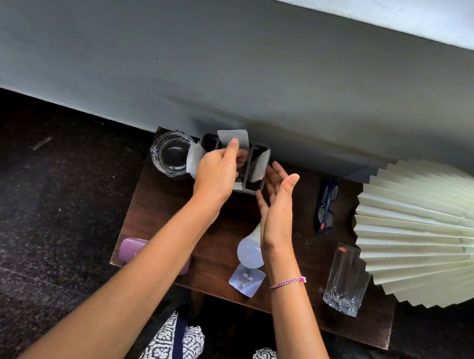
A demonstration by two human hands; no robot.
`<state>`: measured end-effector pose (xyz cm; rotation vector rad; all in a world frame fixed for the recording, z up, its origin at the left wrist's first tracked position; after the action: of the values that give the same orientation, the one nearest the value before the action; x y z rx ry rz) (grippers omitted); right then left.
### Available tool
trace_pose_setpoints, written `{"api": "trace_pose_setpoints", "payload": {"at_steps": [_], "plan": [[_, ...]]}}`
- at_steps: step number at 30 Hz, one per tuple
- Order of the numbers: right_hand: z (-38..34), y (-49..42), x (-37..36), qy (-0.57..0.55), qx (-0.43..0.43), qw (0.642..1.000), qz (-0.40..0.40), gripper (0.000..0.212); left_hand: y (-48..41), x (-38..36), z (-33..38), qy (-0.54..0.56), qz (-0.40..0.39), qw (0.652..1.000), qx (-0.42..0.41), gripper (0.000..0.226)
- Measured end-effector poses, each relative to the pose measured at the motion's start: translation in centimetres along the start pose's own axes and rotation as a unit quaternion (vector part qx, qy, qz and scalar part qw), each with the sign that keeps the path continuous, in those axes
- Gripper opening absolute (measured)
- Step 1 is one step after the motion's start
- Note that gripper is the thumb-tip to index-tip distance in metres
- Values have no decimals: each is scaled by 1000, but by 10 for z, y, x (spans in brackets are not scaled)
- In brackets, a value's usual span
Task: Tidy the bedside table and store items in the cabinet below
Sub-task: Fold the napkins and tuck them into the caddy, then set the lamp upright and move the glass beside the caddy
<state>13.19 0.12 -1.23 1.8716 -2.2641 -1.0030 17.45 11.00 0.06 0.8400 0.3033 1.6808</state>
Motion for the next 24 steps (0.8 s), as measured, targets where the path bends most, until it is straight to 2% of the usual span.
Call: {"api": "trace_pose_setpoints", "payload": {"at_steps": [4,9,17,24], "plan": [[3,7,7,13,3,999,35,74,2,15,-9,34,16,999,-5,40],[6,19,5,16,4,999,51,58,8,25,-17,39,11,999,3,37],[-2,37,-11,19,20,997,66,74,26,29,-17,47,-19,999,-6,29],[-6,54,-11,-5,39,997,59,67,51,26,-22,57,-47,997,-13,25]]}}
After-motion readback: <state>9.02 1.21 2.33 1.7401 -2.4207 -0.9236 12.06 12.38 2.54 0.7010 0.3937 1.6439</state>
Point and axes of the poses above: each hand's wrist, its own y-axis away from the middle knuckle, its own x-axis out of the back of the hand, z = x × y, the point moved 4 cm from there along -y, towards the middle knuckle, and after that the axes turned 10 degrees about -y, right-handed, at the moved point
